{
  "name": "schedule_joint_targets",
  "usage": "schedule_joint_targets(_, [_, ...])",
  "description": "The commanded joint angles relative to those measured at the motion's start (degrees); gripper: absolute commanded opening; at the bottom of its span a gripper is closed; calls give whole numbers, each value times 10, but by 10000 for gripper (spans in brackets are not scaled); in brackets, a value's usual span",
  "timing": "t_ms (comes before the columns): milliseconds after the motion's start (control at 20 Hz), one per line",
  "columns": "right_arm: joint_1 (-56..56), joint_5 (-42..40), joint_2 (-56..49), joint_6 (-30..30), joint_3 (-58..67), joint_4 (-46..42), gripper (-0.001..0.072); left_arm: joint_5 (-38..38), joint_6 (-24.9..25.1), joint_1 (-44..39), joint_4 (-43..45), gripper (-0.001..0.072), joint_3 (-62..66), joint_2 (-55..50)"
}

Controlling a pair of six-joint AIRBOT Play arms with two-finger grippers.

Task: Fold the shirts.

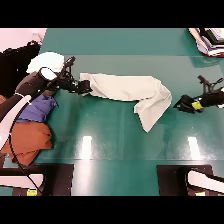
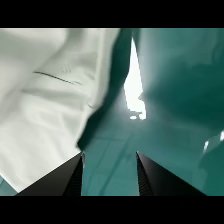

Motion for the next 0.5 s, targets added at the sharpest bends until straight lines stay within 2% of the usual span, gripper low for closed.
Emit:
schedule_joint_targets(0, [37,-31,-45,-12,8,24,390,-17,0,0,8,24,8,0])
schedule_joint_targets(150, [54,-36,-73,-11,29,22,386,-21,0,0,14,24,8,0])
schedule_joint_targets(200, [54,-35,-81,-11,34,20,358,-22,0,0,16,24,8,0])
schedule_joint_targets(300, [54,-36,-86,-14,41,20,73,-31,0,0,16,24,8,1])
schedule_joint_targets(350, [50,-34,-85,-19,47,21,12,-38,0,0,18,24,8,5])
schedule_joint_targets(450, [48,-24,-64,-32,65,21,12,-41,-2,2,33,23,14,36])
